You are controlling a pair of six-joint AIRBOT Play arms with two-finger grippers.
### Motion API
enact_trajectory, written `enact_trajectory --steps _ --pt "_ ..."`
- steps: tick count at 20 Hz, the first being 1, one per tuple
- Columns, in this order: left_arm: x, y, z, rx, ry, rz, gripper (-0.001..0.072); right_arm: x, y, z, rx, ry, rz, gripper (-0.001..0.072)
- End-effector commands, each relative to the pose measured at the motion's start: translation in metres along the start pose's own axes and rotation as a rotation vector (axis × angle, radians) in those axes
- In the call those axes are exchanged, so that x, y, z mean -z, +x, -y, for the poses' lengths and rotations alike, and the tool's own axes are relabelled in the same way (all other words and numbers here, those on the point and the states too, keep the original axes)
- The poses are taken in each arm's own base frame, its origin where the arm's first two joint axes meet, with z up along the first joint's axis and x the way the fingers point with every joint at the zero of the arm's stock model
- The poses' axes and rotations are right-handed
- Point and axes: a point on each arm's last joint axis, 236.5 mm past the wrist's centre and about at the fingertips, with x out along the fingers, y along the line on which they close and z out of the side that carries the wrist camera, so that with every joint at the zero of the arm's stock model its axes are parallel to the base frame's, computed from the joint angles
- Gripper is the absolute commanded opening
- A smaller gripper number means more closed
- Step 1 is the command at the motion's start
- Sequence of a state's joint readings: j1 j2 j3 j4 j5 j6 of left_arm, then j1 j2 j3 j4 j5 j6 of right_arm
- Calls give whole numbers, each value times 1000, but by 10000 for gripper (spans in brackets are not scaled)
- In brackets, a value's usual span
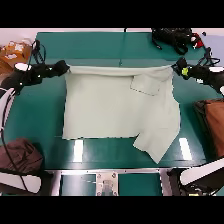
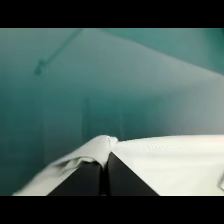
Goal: Fold the shirts.
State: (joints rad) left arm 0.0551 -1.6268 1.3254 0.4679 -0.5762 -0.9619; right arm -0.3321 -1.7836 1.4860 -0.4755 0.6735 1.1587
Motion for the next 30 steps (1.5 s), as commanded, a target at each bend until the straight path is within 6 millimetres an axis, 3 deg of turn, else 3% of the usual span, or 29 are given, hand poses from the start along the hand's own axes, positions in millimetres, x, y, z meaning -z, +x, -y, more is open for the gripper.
enact_trajectory --steps 1,4,7,9,12,15,19,23,30 --pt "-43 -2 6 -27 31 127 22 -26 11 -7 -25 -13 48 14" --pt "-47 -2 6 -32 42 134 22 -33 13 -7 -25 -19 63 14" --pt "-27 9 -2 -29 50 71 23 -26 17 -4 -26 -18 38 14" --pt "-1 16 -6 -22 96 -28 22 -10 15 0 -20 -53 -35 14" --pt "30 14 -17 -54 174 -159 22 22 4 32 69 -112 -194 13" --pt "51 9 -36 -117 203 -250 22 50 -5 66 175 -151 -309 13" --pt "70 16 -47 -126 166 -303 22 75 -3 84 199 -117 -353 13" --pt "103 21 -58 -123 122 -406 22 80 -3 86 200 -110 -366 13" --pt "109 20 -59 -128 74 -430 22 82 -4 85 197 -108 -377 13"
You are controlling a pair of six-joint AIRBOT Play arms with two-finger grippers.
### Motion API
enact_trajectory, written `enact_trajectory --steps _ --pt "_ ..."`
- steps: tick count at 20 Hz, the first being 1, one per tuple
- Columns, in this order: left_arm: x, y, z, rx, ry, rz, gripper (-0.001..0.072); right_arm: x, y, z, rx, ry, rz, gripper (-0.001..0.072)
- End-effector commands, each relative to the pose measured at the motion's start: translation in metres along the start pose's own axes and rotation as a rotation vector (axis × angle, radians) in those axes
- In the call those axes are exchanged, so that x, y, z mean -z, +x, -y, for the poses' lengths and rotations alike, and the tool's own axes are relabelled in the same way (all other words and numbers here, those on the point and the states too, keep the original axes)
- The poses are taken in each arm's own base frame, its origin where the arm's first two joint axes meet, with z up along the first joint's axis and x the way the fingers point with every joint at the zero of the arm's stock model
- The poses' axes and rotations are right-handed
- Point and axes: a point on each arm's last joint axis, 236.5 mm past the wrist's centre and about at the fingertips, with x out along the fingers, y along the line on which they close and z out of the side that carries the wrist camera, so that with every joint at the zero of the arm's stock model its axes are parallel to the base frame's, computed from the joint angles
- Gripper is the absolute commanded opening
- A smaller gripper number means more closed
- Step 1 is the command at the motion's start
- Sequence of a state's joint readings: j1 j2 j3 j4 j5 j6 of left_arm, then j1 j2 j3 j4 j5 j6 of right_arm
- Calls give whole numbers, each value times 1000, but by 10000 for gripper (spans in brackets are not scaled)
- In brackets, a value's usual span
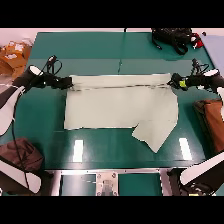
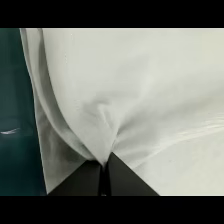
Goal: Fold the shirts.
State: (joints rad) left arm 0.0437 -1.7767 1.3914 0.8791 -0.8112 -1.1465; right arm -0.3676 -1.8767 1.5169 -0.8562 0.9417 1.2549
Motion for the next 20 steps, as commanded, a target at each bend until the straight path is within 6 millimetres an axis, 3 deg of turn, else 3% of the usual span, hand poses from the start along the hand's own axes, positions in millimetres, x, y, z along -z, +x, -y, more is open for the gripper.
enact_trajectory --steps 1,6,7,8,9,10,12,14,15,16,17,20 --pt "7 1 1 6 -33 -28 22 1 0 1 1 2 -5 13" --pt "5 2 -1 -2 -30 -20 25 2 0 0 0 2 -6 14" --pt "5 2 0 4 -35 -18 162 2 0 0 -1 2 -6 15" --pt "5 1 3 14 -42 -20 433 1 0 0 -1 2 -6 58" --pt "7 -1 5 25 -44 -35 500 -1 -2 0 -1 0 0 259" --pt "10 -6 9 42 -38 -64 503 -5 -8 -2 -7 -5 3 391" --pt "17 -28 18 92 -23 -150 503 -14 -30 -6 -25 -19 0 409" --pt "24 -62 21 133 -110 -259 501 -19 -60 -1 -15 8 -8 397" --pt "31 -81 23 152 -167 -328 424 -15 -75 3 -12 30 -26 280" --pt "42 -97 25 169 -193 -393 84 -5 -85 3 -23 43 -65 44" --pt "50 -112 27 177 -188 -436 21 9 -94 2 -33 54 -113 14" --pt "64 -140 20 57 -171 -444 20 50 -113 -6 -29 97 -180 12"
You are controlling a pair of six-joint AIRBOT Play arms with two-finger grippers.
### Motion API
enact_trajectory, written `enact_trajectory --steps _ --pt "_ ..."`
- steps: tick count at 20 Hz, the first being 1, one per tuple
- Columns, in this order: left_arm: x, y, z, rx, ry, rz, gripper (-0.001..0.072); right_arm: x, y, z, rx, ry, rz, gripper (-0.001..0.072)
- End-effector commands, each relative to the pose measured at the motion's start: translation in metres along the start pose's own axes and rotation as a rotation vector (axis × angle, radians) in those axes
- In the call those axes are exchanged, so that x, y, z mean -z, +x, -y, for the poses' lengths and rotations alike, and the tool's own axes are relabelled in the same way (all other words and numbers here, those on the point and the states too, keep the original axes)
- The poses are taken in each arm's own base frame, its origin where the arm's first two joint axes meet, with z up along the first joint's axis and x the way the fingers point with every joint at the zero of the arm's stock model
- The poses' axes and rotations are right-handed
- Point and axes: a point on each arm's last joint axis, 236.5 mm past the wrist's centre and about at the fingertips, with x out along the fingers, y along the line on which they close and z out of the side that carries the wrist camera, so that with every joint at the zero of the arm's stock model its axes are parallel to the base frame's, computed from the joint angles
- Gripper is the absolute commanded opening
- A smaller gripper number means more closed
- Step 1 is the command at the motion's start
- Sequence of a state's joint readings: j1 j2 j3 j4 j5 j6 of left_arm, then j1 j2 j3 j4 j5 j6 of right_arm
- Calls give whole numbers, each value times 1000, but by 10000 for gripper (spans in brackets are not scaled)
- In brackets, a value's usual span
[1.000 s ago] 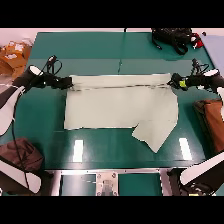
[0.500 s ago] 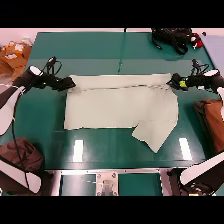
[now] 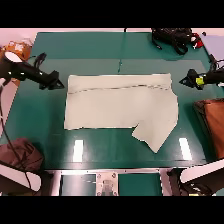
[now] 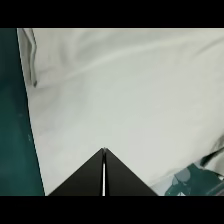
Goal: Fold the shirts.
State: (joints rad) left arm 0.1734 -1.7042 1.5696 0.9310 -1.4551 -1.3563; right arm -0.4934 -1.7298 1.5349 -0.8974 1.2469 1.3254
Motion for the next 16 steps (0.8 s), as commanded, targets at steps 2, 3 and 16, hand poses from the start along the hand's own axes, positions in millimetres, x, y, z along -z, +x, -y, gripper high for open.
enact_trajectory --steps 2,3,16 --pt "61 -33 7 -107 -38 -56 19 78 -31 -1 50 45 -112 12" --pt "80 -33 16 -110 -33 -41 19 101 -39 5 94 63 -127 12" --pt "221 91 31 -144 -260 116 686 265 -27 53 270 316 -123 435"
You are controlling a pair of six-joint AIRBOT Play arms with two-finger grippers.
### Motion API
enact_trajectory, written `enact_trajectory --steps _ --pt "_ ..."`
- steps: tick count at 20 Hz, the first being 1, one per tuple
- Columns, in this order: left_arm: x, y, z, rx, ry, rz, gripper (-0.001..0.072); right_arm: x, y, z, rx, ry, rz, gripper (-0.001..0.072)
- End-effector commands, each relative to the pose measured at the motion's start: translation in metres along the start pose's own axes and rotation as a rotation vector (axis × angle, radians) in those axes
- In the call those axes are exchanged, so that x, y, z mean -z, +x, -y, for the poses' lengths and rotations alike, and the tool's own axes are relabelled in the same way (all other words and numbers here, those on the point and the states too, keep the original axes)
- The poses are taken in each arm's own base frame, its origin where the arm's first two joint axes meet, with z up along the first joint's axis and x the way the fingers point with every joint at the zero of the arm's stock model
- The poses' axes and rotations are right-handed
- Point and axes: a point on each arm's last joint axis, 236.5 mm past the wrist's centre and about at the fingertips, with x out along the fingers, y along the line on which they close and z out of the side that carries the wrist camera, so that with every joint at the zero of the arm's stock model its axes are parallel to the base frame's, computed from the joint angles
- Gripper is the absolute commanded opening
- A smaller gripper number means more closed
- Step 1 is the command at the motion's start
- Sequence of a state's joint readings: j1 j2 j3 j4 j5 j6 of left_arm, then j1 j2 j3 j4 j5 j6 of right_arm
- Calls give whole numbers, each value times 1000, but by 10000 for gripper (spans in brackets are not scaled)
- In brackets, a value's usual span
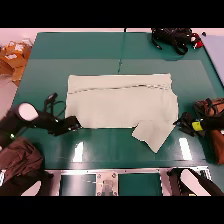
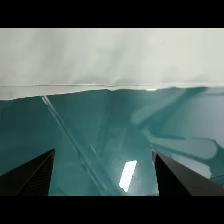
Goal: Fold the shirts.
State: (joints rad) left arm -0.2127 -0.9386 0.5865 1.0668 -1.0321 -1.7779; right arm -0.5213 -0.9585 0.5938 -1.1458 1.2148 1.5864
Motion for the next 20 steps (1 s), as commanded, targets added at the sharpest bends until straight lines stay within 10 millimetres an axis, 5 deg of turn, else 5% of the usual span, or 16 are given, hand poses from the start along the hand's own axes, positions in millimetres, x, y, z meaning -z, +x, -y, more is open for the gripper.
enact_trajectory --steps 1,6,10,12,14,15,16,17,20 --pt "-1 27 -3 21 -133 103 686 10 20 15 19 40 5 435" --pt "-22 45 3 79 -280 167 685 20 43 22 18 95 -67 435" --pt "-37 63 -1 94 -376 194 675 24 61 10 2 75 -102 435" --pt "-49 62 1 115 -399 240 537 28 72 -1 -9 57 -123 435" --pt "-53 62 2 128 -422 254 532 31 79 -6 -6 29 -137 419" --pt "-55 61 2 130 -422 264 492 30 79 -6 -7 19 -136 319" --pt "-60 60 2 135 -422 284 224 29 78 -7 -9 -9 -133 141" --pt "-64 58 2 140 -423 301 58 27 77 -8 -13 -34 -131 14" --pt "-55 55 3 109 -297 243 21 25 67 -12 -7 -86 -141 14"
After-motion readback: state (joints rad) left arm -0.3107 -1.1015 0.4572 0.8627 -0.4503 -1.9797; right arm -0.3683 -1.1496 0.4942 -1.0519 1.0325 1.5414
